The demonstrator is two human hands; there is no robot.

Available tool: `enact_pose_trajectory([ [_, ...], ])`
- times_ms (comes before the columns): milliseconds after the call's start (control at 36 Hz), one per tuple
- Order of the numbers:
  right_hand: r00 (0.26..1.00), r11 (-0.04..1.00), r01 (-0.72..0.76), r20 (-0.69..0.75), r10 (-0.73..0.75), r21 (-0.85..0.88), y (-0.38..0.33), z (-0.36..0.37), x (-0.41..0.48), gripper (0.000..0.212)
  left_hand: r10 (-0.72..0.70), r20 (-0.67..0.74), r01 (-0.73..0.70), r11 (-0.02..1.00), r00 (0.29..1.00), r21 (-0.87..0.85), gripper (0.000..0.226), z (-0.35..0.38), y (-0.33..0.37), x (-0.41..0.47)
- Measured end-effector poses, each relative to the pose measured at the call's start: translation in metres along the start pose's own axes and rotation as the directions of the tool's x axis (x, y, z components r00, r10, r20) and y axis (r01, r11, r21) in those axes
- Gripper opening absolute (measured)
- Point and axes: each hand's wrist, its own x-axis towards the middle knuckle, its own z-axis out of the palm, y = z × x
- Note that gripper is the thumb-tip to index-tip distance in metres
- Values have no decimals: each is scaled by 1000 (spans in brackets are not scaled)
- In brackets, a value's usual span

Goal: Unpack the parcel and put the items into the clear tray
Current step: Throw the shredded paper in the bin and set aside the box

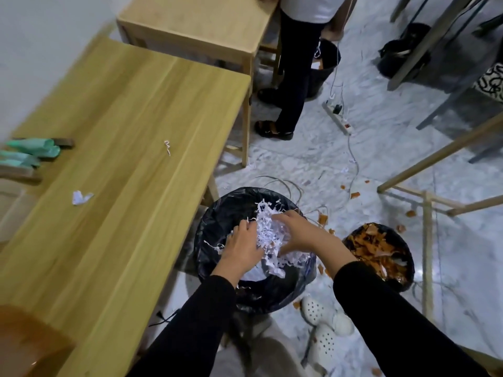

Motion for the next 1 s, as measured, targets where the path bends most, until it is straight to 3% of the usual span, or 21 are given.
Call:
enact_pose_trajectory([
  [222,997,993,68,-30,-72,-96,-15,-24,-3,75,29,-59,-30,999,998,-18,56,-22,4,-8],
  [361,968,979,170,-168,-188,-112,-49,-51,0,55,27,-214,-54,991,976,-119,50,-60,2,-16],
  [500,931,955,284,-213,-296,-85,-102,-70,13,46,-44,-400,-43,978,915,-206,43,-105,-26,-33],
  [611,902,921,375,-190,-388,-104,-145,-70,35,48,-238,-519,99,955,821,-281,43,-128,-72,-47],
  [806,868,886,449,-179,-463,-116,-190,-47,88,62,-602,-615,384,799,510,-463,48,-134,-160,-72],
  [1000,851,878,406,-246,-464,-252,-204,-31,140,73,-686,-536,520,726,492,-451,57,-134,-194,-54],
])
